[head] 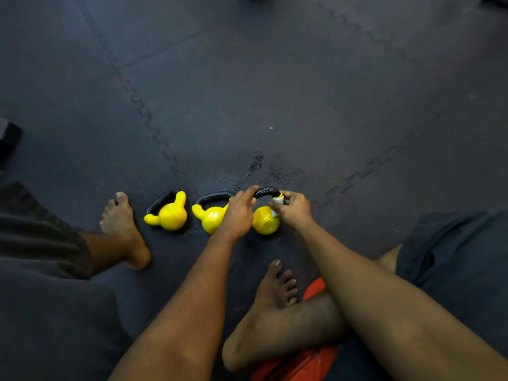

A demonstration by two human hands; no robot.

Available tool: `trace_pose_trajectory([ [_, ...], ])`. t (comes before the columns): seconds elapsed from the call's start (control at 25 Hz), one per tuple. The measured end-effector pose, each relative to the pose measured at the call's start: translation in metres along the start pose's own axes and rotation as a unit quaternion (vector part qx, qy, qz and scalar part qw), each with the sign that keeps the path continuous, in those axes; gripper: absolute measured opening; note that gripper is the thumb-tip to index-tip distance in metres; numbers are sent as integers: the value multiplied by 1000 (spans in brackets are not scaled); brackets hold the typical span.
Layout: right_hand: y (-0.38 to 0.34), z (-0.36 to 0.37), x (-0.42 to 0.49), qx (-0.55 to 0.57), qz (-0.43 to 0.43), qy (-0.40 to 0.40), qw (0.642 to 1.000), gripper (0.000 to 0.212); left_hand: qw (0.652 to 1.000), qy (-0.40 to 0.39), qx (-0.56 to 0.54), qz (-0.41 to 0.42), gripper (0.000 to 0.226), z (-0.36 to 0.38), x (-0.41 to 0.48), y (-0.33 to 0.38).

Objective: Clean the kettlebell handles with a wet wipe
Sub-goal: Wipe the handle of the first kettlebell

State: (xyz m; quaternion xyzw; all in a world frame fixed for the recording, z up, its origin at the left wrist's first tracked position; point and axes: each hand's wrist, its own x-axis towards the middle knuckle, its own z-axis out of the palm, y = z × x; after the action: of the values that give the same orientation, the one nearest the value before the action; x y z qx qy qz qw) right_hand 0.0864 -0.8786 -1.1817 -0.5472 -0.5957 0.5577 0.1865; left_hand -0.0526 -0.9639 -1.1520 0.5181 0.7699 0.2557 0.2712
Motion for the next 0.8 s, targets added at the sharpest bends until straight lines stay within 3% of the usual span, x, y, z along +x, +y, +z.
trace_pose_trajectory([
  [0.12,-3,-4,5,73,13,-92,993,36,1000,2,-17,-14,39,-4,-6,-5],
  [0.2,-4,-2,4,69,11,-85,994,35,1000,6,-18,-18,39,-4,-8,-4],
  [0.44,-9,25,-14,-79,14,154,985,29,998,24,20,-47,39,4,-3,13],
  [0.56,-11,29,-17,-58,23,191,980,27,999,26,18,-43,39,8,-4,20],
  [0.8,-5,-5,9,-36,-2,-64,997,35,999,13,-10,-50,40,-1,-3,1],
])
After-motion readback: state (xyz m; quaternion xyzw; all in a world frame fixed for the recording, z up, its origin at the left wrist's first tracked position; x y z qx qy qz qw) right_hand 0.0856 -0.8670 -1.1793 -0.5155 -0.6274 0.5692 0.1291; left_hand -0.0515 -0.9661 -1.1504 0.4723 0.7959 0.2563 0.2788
